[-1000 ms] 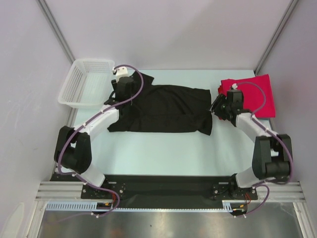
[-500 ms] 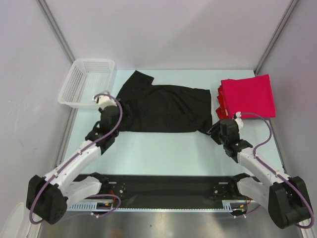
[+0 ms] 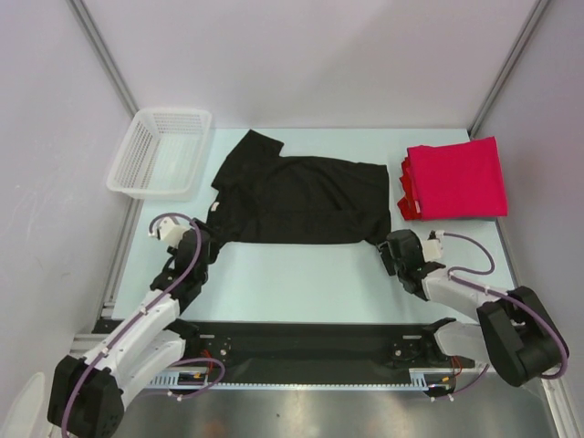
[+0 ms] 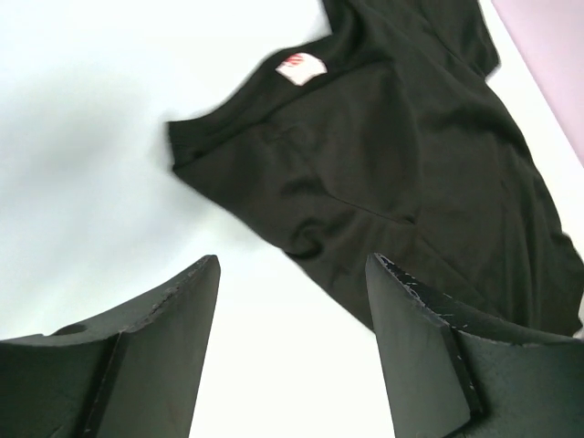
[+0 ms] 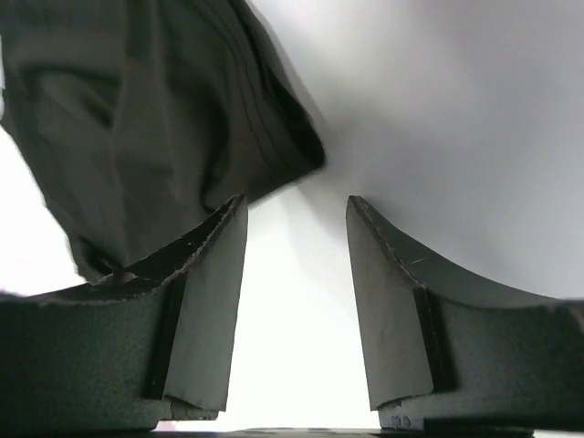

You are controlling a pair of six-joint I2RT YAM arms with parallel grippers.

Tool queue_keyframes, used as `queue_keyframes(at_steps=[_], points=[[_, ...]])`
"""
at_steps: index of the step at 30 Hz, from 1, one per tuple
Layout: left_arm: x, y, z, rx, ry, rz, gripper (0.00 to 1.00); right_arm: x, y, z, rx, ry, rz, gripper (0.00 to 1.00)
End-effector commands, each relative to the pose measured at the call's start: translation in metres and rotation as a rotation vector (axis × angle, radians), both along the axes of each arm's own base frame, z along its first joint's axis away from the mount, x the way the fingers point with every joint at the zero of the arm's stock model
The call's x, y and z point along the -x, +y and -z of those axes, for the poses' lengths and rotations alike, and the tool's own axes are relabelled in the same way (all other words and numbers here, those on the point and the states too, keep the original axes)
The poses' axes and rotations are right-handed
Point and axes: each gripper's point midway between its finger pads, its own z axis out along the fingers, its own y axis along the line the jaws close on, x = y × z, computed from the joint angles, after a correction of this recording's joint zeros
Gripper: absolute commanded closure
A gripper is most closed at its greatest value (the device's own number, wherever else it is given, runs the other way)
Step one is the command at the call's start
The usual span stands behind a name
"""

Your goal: Fold and stack the t-shirts

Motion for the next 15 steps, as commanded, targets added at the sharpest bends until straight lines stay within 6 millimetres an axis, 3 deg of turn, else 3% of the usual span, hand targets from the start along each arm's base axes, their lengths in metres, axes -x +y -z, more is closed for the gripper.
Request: queue_keyframes(at_steps=[1, 6, 11, 15], points=[[0.005, 0.008, 0.005, 0.087, -0.026, -0.067, 0.29, -0.018, -0.008, -0.004, -0.038, -0.061, 0.135, 0.48], [0.011, 0.020, 0.014, 0.104, -0.046, -0.119, 0.29, -0.023, -0.017, 0.004, 0.015, -0.053, 0.185, 0.55], [0.010, 0.021, 0.020, 0.120, -0.048, -0.128, 0.29, -0.024, -0.029, 0.006, 0.078, -0.033, 0.182, 0.98], [0.007, 0.015, 0.032, 0.140, -0.019, -0.117, 0.30, -0.020, -0.050, 0.001, 0.146, -0.020, 0.175, 1.00]])
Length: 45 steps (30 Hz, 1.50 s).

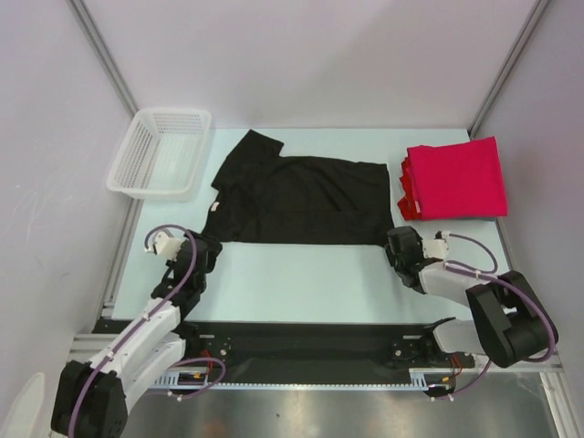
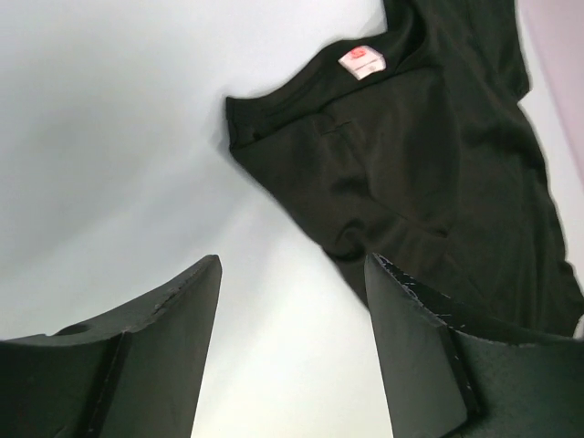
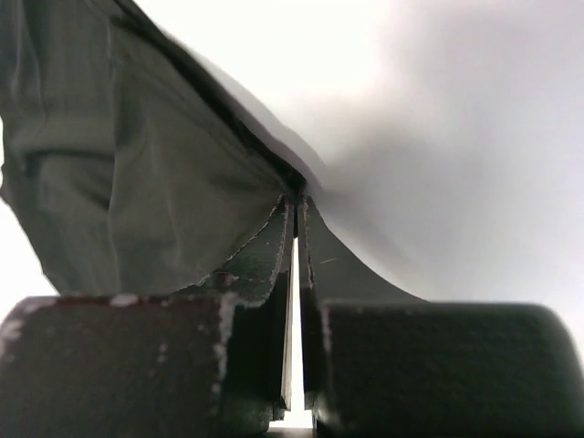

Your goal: Fold and stack the t-shirts

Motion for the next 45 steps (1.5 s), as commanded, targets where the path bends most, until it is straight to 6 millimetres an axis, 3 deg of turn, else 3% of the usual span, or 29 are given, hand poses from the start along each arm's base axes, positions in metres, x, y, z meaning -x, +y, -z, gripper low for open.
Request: queue_keyframes(at_steps=[1, 8, 18, 26, 27, 31, 32, 33, 35, 40, 45], points=[[-0.007, -0.005, 0.002, 0.056, -0.019, -0.008, 0.31, 0.000, -0.031, -0.012, 0.121, -0.003, 0.031, 1.00], [-0.020, -0.016, 0.008, 0.107, -0.042, 0.008, 0.34, 0.004, -0.054, -0.027, 0.236, -0.005, -0.059, 1.00], [-0.035, -0.036, 0.023, 0.171, -0.023, 0.059, 0.41, 0.002, -0.050, -0.024, 0.224, -0.017, -0.176, 1.00], [-0.042, -0.033, 0.041, 0.189, 0.014, -0.003, 0.48, 0.007, -0.052, -0.023, 0.221, -0.059, -0.174, 1.00], [-0.042, -0.031, 0.044, 0.187, 0.025, -0.018, 0.50, 0.008, -0.053, -0.022, 0.223, -0.060, -0.170, 1.00], [-0.044, -0.018, 0.044, 0.159, 0.012, -0.086, 0.83, 0.013, -0.056, -0.022, 0.231, -0.058, -0.169, 1.00], [-0.043, -0.013, 0.044, 0.138, 0.016, -0.109, 0.87, 0.014, -0.058, -0.021, 0.232, -0.054, -0.165, 1.00], [-0.042, -0.010, 0.044, 0.128, 0.022, -0.119, 0.89, 0.015, -0.059, -0.022, 0.231, -0.054, -0.161, 0.99], [-0.038, -0.006, 0.044, 0.114, 0.033, -0.132, 0.95, 0.019, -0.062, -0.019, 0.226, -0.034, -0.152, 0.83], [-0.031, -0.002, 0.040, 0.111, 0.017, -0.132, 0.99, 0.023, -0.060, -0.025, 0.198, -0.061, -0.147, 0.50], [-0.027, -0.002, 0.039, 0.114, 0.013, -0.123, 1.00, 0.032, -0.051, -0.025, 0.143, -0.068, -0.159, 0.47]])
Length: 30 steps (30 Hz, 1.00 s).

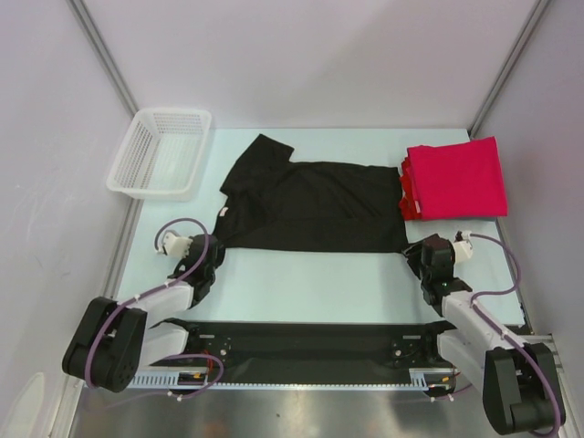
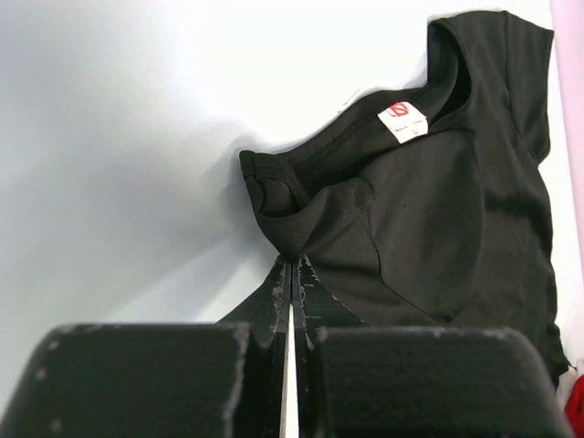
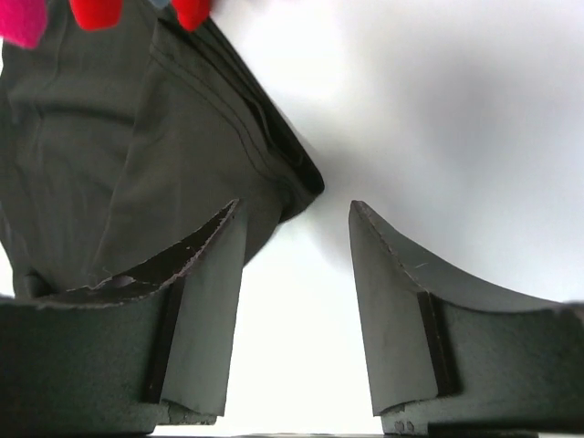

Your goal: Fold and stack the t-shirts

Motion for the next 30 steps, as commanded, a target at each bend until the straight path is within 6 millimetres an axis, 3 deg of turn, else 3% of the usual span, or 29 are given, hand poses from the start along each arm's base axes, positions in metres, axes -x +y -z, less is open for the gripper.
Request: queue_keyframes(at_steps=[1, 6, 10, 17, 24, 30], points=[[0.003, 0.010, -0.003, -0.012, -0.014, -0.042, 1.00, 0.008, 0.005, 0.001, -0.029, 0.011, -0.005, 0.48], [0.003, 0.011, -0.008, -0.013, -0.027, -0.044, 1.00, 0.008, 0.005, -0.006, -0.048, -0.035, 0.012, 0.51], [0.002, 0.010, -0.011, -0.010, -0.034, -0.043, 1.00, 0.003, 0.014, -0.006, -0.104, -0.037, 0.009, 0.57], [0.001, 0.010, -0.020, -0.004, -0.056, -0.044, 1.00, -0.007, 0.035, -0.003, -0.157, -0.017, -0.002, 0.57], [0.002, 0.012, -0.024, -0.001, -0.069, -0.051, 1.00, -0.021, 0.035, 0.007, -0.154, -0.010, 0.026, 0.57], [0.004, 0.015, -0.024, -0.009, -0.063, -0.058, 1.00, -0.025, 0.020, 0.013, -0.104, 0.007, 0.056, 0.60]])
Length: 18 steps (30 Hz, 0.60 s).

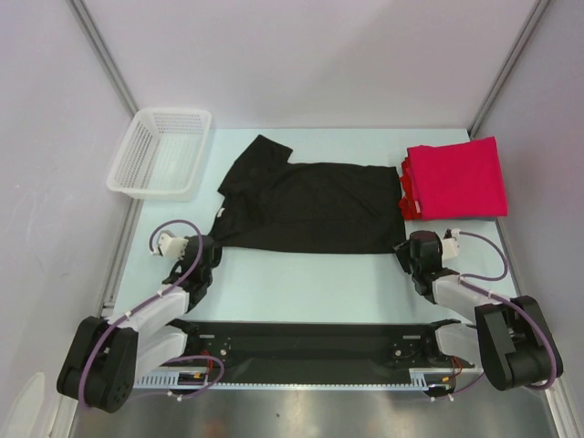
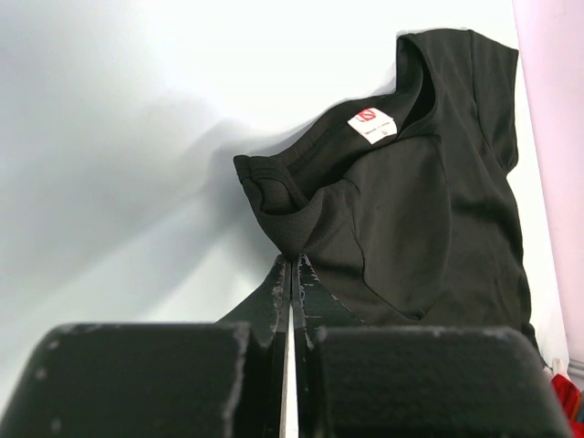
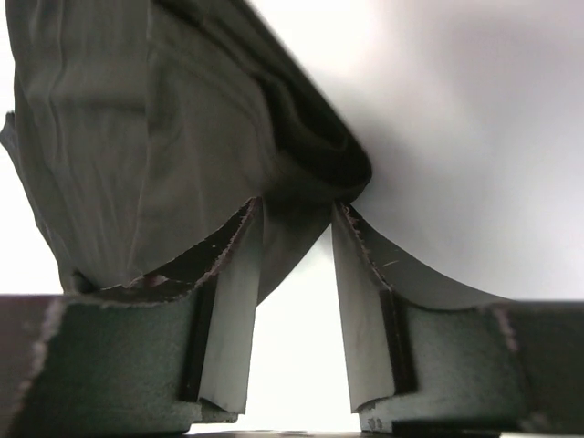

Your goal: Fold and stack the t-shirts

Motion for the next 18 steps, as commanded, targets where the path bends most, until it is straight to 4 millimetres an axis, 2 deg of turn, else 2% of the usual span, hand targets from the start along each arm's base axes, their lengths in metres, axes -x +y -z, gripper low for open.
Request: queue_keyframes(at_steps=[1, 8, 10, 12, 14, 18], points=[[0.000, 0.011, -0.008, -0.012, -0.023, -0.042, 1.00, -0.005, -0.018, -0.003, 0.053, -0.015, 0.059, 0.61], [0.001, 0.017, -0.016, -0.025, -0.046, -0.059, 1.00, -0.002, -0.026, -0.005, 0.081, -0.023, 0.075, 0.69], [0.002, 0.019, -0.017, -0.026, -0.045, -0.061, 1.00, -0.002, -0.026, -0.004, 0.088, -0.016, 0.071, 0.76], [0.003, 0.019, -0.018, -0.030, -0.045, -0.059, 1.00, -0.002, -0.026, -0.003, 0.094, -0.008, 0.069, 0.90], [0.004, 0.019, -0.016, -0.028, -0.041, -0.055, 1.00, -0.002, -0.024, -0.004, 0.088, -0.003, 0.064, 0.98], [0.009, 0.018, -0.010, -0.033, -0.020, -0.043, 0.99, 0.011, -0.019, -0.004, 0.088, 0.022, 0.053, 1.00]])
